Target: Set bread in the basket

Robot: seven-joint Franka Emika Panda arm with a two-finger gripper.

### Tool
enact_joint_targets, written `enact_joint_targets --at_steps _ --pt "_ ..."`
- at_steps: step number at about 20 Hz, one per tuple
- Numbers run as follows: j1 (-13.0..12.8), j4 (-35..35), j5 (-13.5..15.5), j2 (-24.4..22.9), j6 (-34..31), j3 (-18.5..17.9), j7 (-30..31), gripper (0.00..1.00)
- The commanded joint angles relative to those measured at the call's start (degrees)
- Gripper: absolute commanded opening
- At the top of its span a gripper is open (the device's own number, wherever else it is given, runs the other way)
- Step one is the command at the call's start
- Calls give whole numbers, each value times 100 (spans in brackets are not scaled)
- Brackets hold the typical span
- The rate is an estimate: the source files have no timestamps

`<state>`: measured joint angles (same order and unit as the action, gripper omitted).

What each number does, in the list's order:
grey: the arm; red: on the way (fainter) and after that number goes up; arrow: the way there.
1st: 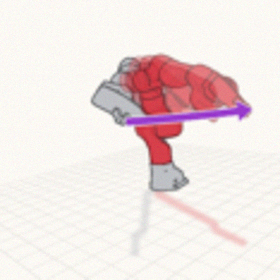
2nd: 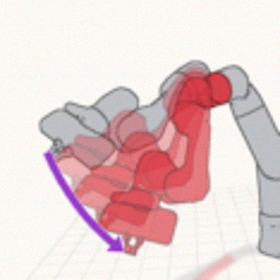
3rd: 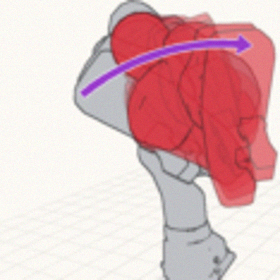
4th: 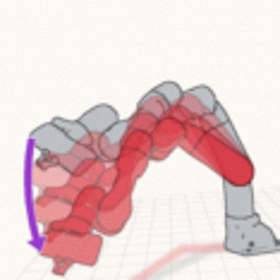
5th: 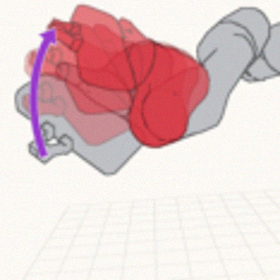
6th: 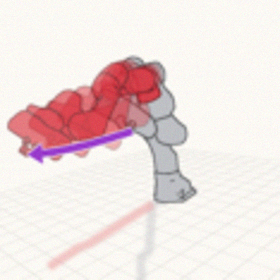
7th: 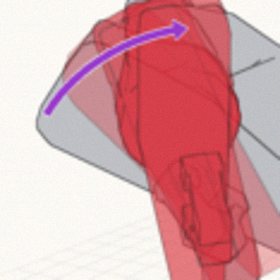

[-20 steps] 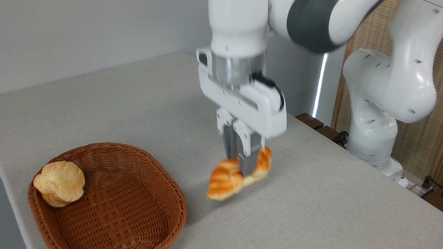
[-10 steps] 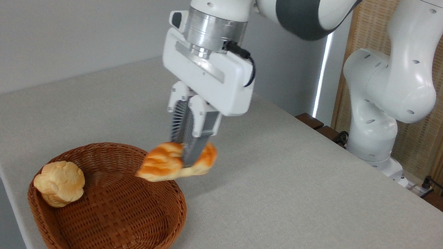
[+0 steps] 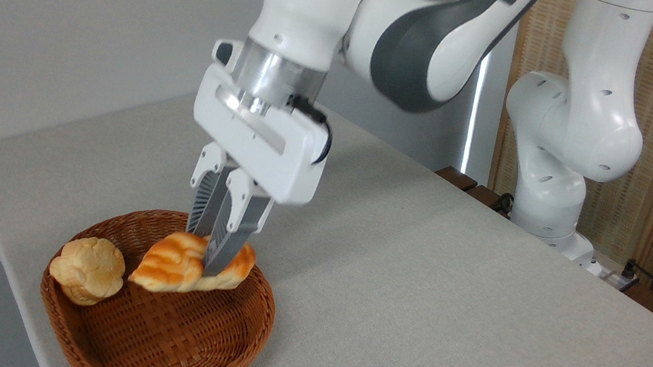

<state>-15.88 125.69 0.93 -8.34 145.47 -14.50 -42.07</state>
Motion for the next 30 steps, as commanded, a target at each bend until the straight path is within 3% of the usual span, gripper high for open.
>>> enact_joint_targets --at_steps 1,2,13,18,21,26,30 --pt "-65 -71 406 254 306 -27 -56 91" --pt "-65 -71 512 298 315 -27 -56 99" --pt "-65 -71 592 298 315 26 -56 100" --pt "-65 -80 548 62 175 114 154 100" --pt "-65 -158 513 -167 -421 114 349 100" --pt "-56 -1106 469 -238 -2468 44 357 100" --pt "-12 -1275 373 -404 -3296 8 349 100"
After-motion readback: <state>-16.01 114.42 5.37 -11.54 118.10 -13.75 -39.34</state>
